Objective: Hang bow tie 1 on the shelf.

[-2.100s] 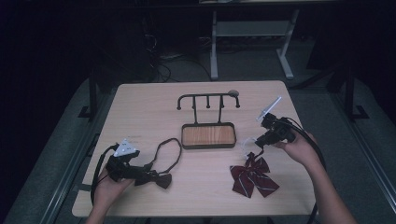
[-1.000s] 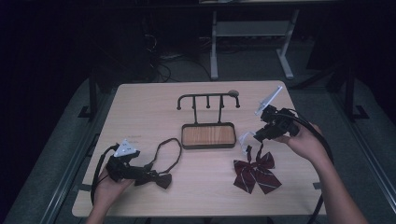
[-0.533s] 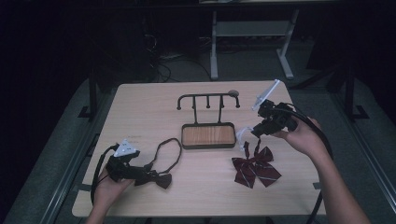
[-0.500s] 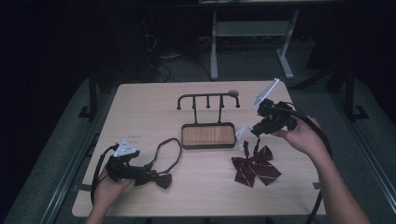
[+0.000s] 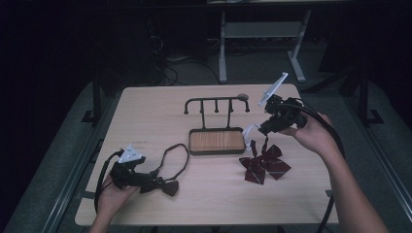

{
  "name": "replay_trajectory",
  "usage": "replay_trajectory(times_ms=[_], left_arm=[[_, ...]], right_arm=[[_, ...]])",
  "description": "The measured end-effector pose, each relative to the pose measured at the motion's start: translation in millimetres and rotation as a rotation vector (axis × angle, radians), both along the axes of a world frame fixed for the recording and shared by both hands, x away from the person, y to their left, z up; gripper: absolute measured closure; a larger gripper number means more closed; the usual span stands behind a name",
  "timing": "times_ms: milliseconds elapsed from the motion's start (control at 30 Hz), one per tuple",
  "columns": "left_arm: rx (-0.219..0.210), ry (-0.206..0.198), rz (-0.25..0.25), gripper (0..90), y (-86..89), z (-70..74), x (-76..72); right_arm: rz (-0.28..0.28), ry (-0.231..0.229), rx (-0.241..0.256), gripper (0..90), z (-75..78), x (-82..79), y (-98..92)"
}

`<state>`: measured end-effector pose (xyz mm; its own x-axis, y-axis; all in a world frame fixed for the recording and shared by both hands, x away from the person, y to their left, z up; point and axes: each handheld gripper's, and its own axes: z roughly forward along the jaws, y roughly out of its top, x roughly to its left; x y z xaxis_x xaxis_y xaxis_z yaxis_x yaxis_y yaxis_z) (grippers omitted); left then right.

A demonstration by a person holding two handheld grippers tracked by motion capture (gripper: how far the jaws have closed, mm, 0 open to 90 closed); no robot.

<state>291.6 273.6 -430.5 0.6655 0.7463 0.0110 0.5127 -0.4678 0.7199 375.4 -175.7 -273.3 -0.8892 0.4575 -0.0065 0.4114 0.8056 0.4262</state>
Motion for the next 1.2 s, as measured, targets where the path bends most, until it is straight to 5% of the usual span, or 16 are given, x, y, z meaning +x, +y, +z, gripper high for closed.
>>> replay_trajectory(times_ms=[1200], left_arm=[[-0.002, 0.0, -0.006, 25.7, 0.3, 0.1, -0.2]], right_arm=[[-0.059, 0.004, -0.022, 82.8, 22.2, 48.4, 12.6]])
